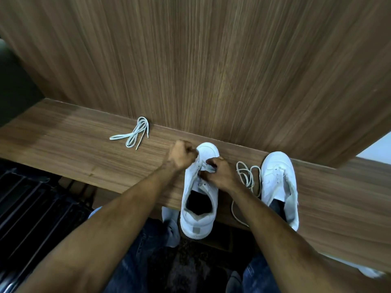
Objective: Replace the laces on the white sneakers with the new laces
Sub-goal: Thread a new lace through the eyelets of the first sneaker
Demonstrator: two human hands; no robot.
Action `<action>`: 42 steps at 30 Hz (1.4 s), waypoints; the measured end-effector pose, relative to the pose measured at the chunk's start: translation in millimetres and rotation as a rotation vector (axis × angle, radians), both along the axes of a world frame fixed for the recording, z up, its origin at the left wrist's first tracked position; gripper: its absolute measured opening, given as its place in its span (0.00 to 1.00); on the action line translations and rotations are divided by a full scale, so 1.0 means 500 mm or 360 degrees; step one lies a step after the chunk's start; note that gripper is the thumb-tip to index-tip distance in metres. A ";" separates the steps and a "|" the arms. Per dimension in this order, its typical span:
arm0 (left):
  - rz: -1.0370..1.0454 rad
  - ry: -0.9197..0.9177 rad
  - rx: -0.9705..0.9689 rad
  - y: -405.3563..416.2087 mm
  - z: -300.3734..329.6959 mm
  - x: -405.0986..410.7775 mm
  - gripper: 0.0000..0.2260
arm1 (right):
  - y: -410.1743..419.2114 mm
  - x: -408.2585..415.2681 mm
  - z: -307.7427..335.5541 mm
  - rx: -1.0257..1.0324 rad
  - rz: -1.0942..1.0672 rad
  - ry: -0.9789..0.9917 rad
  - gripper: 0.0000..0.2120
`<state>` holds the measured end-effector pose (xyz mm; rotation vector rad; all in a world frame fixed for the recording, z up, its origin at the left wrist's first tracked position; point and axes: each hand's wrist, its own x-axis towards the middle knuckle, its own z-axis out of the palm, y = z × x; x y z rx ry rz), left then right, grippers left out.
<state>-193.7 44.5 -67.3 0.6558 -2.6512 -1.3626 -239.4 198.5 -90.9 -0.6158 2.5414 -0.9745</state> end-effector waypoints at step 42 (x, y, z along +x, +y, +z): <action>0.0462 0.0428 0.0899 -0.026 0.107 -0.011 0.12 | 0.012 -0.001 0.003 -0.0122 0.0135 -0.0068 0.26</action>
